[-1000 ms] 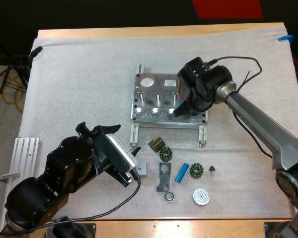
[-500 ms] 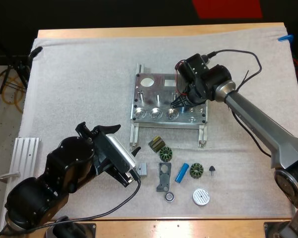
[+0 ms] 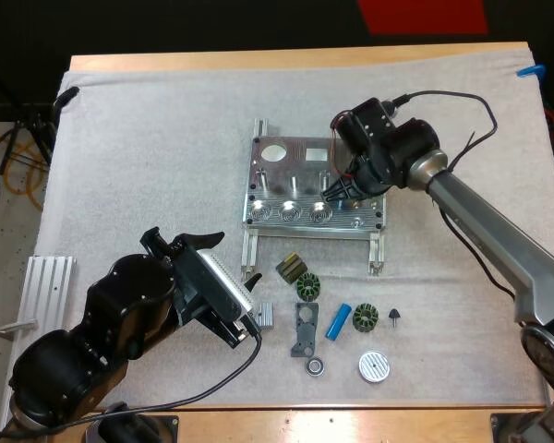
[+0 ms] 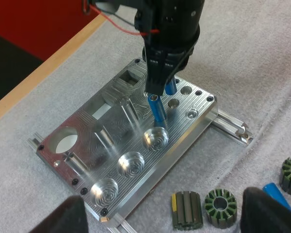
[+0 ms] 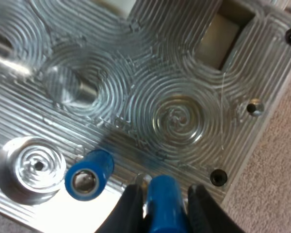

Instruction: Load cells from left to right

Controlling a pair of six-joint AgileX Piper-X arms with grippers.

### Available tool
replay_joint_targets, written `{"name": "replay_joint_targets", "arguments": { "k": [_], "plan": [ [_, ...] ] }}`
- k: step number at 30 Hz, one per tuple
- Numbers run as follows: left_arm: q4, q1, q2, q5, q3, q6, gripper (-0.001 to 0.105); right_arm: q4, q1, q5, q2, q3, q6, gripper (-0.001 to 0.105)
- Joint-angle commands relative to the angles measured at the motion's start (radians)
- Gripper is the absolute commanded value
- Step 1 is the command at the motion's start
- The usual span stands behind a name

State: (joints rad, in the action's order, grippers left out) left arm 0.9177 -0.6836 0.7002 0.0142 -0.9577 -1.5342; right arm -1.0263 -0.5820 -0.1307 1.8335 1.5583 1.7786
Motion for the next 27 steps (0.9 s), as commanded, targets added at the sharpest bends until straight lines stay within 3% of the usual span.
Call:
{"name": "replay_joint_targets", "arguments": {
  "k": [1,13,27],
  "plan": [
    [-0.002,0.0,0.0,-0.014,-0.007,-0.014,0.065,-0.005,0.001,0.012,-0.015,0.002,-0.003,0.0],
    [-0.002,0.0,0.0,-0.014,-0.007,-0.014,0.065,0.078,-0.011,0.024,-0.015,-0.082,-0.041,0.0],
    [-0.002,0.0,0.0,-0.014,-0.007,-0.014,0.065,0.093,-0.011,0.024,-0.015,-0.084,-0.053,0.0]
  ]
}}
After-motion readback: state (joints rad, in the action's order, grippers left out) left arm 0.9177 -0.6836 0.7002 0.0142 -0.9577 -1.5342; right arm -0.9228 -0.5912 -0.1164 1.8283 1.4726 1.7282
